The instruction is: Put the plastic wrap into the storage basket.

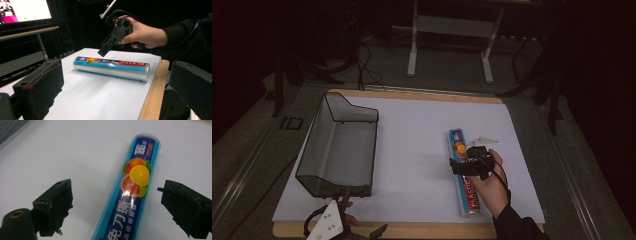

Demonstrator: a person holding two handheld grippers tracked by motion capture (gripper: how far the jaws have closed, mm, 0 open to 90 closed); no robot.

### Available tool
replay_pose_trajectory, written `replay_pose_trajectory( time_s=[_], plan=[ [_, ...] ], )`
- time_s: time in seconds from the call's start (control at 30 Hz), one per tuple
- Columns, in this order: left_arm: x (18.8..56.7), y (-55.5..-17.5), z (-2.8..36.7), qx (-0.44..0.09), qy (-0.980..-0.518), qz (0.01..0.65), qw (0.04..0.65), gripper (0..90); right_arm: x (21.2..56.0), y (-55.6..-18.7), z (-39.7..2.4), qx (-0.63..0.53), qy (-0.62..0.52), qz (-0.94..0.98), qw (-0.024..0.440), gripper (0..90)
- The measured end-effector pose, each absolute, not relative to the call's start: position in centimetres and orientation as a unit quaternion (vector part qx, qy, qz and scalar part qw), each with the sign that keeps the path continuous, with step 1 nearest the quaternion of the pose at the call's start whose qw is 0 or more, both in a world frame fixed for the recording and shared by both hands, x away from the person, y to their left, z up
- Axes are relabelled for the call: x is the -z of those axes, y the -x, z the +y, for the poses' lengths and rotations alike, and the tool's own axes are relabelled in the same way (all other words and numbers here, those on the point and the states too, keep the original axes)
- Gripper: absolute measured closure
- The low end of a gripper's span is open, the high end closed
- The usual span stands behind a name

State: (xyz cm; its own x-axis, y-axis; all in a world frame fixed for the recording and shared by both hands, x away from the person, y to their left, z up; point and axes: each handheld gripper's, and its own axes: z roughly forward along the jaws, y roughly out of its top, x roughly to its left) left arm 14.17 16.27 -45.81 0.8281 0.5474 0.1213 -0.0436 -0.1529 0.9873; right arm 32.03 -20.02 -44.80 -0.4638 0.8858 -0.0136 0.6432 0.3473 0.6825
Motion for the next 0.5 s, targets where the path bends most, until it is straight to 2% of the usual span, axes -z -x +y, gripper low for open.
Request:
replay_pose_trajectory(
  time_s=[0.2,0.37,0.5],
  plan=[
    [45.8,-14.1,16.3,-0.235,-0.721,0.174,0.628,0.6,45.0,-32.8,-20.0,-0.284,-0.502,0.797,0.177,10.0],
    [45.8,-14.1,16.3,-0.235,-0.721,0.174,0.628,0.5,46.1,-33.7,-20.1,-0.248,-0.539,0.795,0.128,10.1],
    [45.8,-14.0,16.2,-0.236,-0.721,0.173,0.628,0.6,47.2,-34.3,-20.2,-0.215,-0.560,0.793,0.107,10.2]
  ],
)
